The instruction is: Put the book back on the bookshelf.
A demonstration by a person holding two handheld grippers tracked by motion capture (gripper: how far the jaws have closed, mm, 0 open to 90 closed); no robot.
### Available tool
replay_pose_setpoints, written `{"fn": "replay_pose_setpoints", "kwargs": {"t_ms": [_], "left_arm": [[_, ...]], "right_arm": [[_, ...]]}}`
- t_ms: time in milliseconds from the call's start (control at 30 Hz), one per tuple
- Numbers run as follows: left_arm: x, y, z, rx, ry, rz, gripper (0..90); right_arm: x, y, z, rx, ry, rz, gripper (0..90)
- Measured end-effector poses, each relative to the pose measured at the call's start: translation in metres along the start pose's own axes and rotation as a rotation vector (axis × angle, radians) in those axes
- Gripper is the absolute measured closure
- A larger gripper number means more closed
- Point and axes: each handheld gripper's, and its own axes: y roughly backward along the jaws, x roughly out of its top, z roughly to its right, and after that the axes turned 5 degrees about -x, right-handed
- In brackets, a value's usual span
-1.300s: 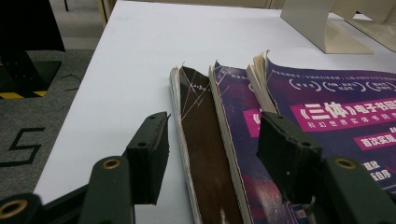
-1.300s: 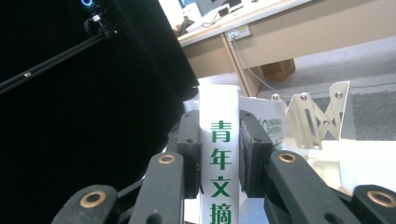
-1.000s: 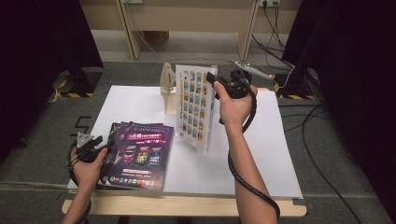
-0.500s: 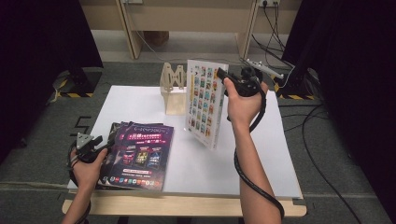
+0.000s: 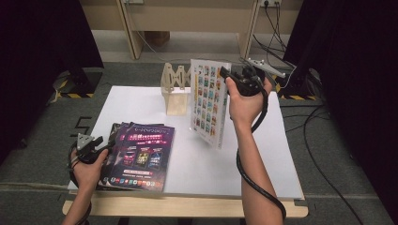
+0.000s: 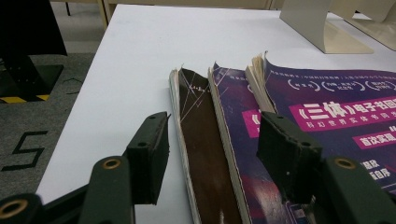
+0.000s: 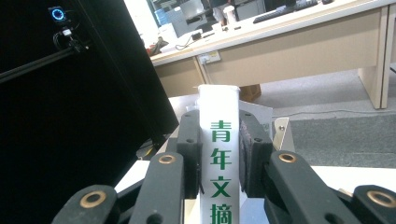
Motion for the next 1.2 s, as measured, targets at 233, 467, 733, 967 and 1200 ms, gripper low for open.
{"fn": "replay_pose_setpoints", "kwargs": {"t_ms": [233,467,733,967,1200], "left_arm": [[0.0,0.0,0.0,0.001,-0.005,-0.001,43.2],[0.0,0.0,0.001,0.0,-0.006,-0.001,43.3],[0.0,0.0,0.001,0.001,-0.01,-0.003,43.3],[0.0,0.0,0.001,-0.001,-0.007,-0.001,43.3],[0.0,0.0,0.0,-0.003,-0.006,-0.003,43.3]], "right_arm": [[0.001,-0.001,0.001,0.003,-0.008,0.001,74.5],[0.002,-0.002,0.003,-0.016,-0.002,0.022,74.5],[0.009,0.0,0.006,-0.032,-0.003,0.032,74.5],[0.011,-0.003,0.01,-0.036,-0.017,0.036,74.5],[0.013,-0.008,0.012,-0.048,-0.017,0.033,74.5]]}}
